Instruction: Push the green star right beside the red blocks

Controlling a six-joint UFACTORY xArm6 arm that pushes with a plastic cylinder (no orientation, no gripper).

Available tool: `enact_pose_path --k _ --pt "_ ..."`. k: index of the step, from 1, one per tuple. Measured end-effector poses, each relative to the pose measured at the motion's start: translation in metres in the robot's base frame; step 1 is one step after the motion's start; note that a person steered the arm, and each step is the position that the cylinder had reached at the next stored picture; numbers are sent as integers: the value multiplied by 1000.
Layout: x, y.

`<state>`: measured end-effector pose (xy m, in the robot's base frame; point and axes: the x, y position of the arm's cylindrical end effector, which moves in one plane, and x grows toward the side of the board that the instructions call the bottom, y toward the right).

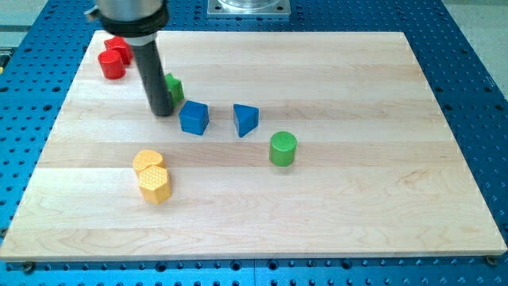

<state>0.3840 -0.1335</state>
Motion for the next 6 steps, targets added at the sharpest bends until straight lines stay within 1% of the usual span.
enact_pose_path --k 1,2,3,5,6 --pt "-20 2" --pt "-17 46" --pt "-31 33" --pt "-75 -52" --pt "-78 -71"
